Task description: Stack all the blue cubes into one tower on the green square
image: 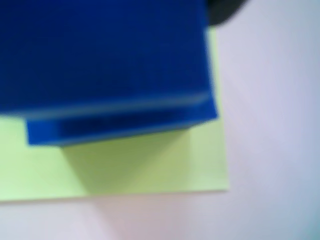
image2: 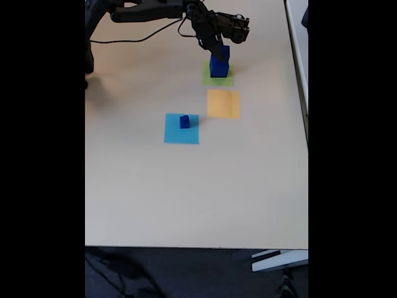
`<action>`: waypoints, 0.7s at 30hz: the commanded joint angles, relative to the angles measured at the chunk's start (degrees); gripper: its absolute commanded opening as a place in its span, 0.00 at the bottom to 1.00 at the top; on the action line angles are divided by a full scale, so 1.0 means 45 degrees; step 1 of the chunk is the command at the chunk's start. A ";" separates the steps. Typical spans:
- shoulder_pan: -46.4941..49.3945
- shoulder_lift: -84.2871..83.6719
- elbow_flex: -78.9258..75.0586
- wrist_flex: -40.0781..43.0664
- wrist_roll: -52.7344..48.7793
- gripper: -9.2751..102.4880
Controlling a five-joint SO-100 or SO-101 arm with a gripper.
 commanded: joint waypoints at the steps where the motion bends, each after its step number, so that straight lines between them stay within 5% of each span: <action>1: 0.0000 0.0352 -0.0195 -0.0039 0.0078 0.24; 21: -0.0020 0.0410 -0.0137 -0.0039 0.0000 0.29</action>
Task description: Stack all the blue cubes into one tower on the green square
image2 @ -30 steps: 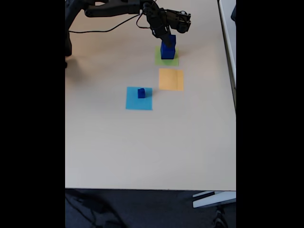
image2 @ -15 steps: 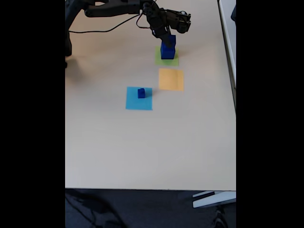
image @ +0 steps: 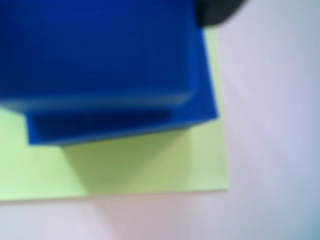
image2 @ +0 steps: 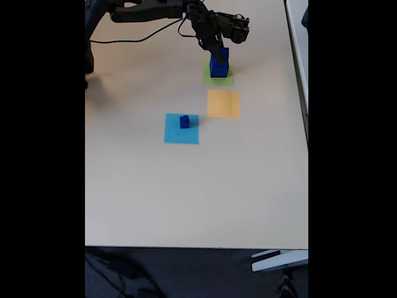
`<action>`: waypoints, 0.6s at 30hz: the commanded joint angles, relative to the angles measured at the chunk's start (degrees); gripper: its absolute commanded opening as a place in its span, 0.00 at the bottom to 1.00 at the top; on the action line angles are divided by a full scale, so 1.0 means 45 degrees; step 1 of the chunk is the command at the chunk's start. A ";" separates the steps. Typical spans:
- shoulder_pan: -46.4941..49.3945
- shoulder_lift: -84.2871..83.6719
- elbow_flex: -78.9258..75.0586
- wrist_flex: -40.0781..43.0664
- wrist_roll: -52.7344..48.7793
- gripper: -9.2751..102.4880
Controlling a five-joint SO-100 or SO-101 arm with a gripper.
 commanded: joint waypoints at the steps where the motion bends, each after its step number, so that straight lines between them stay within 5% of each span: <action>1: -0.0020 0.0410 -0.0137 -0.0039 -0.0020 0.28; 18: 0.0039 0.0527 -0.0137 -0.0020 -0.0488 0.26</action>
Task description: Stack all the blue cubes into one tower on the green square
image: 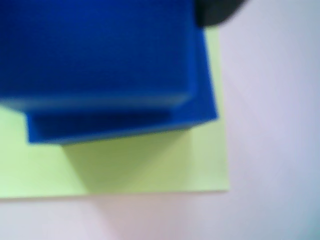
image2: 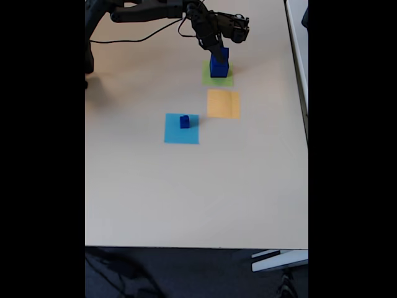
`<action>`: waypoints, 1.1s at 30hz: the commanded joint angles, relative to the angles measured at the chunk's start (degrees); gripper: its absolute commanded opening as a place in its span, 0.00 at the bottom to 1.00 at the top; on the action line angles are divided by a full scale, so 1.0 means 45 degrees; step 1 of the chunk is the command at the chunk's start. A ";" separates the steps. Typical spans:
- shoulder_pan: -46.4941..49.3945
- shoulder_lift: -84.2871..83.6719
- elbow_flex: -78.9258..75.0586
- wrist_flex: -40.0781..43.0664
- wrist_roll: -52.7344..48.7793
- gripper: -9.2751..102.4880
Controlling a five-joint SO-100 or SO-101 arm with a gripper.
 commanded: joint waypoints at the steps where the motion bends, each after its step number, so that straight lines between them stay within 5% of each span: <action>1: 0.0059 0.0527 -0.0137 -0.0020 -0.0273 0.26; 33: 0.0117 0.0742 -0.0215 0.0078 -0.1211 0.24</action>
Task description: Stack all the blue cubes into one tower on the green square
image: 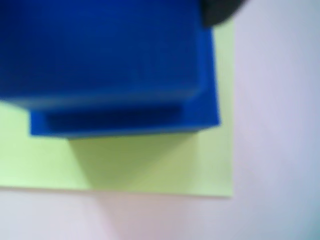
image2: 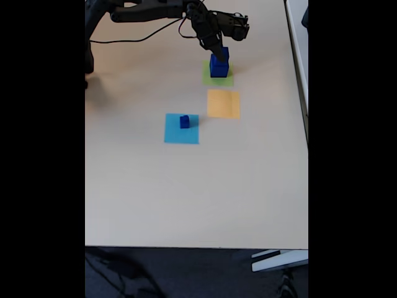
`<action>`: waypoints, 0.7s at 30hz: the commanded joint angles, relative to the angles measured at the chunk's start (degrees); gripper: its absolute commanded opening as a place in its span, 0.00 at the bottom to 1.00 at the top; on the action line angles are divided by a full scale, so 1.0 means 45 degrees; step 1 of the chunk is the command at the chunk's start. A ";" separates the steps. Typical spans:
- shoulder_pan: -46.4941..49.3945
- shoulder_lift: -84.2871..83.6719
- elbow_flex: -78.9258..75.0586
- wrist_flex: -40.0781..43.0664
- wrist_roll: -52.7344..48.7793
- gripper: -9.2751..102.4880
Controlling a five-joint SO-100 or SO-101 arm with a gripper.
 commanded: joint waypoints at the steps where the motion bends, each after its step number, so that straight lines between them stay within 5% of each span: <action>1: 0.0117 0.0742 -0.0215 0.0059 -0.0137 0.24; 21: 0.0039 0.0645 -0.0508 0.0254 0.0020 0.25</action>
